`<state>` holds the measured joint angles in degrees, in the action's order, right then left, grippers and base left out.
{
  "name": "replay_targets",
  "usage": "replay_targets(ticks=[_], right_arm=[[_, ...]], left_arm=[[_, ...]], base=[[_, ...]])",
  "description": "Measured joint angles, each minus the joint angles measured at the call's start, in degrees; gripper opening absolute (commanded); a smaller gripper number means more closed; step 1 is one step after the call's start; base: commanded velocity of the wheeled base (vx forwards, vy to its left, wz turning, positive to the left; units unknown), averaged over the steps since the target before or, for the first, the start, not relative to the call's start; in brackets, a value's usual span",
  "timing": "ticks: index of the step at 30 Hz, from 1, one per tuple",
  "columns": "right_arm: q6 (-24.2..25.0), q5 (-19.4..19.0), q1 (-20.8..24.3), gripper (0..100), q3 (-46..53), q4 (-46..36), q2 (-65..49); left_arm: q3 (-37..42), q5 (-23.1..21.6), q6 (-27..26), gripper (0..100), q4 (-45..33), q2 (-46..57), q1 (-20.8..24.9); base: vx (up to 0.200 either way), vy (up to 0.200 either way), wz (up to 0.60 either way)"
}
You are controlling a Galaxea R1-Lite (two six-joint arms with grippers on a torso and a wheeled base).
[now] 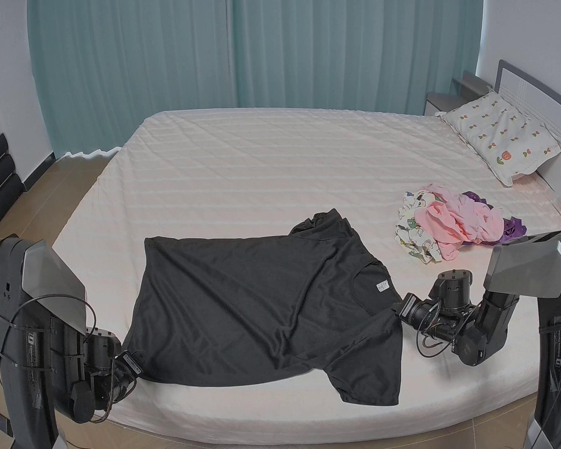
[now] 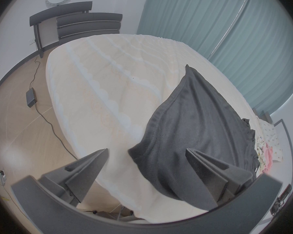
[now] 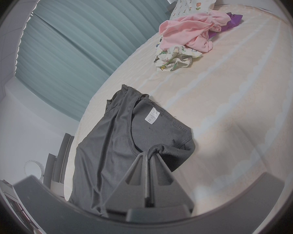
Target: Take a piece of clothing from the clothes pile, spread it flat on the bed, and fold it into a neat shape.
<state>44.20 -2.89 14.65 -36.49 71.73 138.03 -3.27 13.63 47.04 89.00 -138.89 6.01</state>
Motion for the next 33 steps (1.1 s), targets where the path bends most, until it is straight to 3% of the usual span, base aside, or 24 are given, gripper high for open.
replay_targets(ticks=[3, 4, 20, 33], right_arm=[[0.05, 0.02, 0.00, 0, 0.16, 0.20, 0.04], [0.07, 0.00, 0.00, 0, 0.22, 0.23, 0.04], [0.09, 0.11, -0.35, 0, 0.16, 0.34, 0.00], [-0.06, 0.24, -1.45, 0, -0.41, 5.07, 0.13]], left_arm=[[-0.43, -0.15, 0.77, 100, -0.02, 0.77, -0.01], [-0.50, -0.20, 0.85, 0, 0.00, 1.01, -0.01], [-1.68, -0.74, 0.28, 0, -0.07, 0.20, -0.72], [0.16, -0.61, 0.22, 0, -0.02, 8.68, -1.50]], base=[[0.000, 0.000, 0.00], [0.000, 0.000, 0.00], [0.000, 0.000, 0.00], [0.000, 0.000, 0.00]])
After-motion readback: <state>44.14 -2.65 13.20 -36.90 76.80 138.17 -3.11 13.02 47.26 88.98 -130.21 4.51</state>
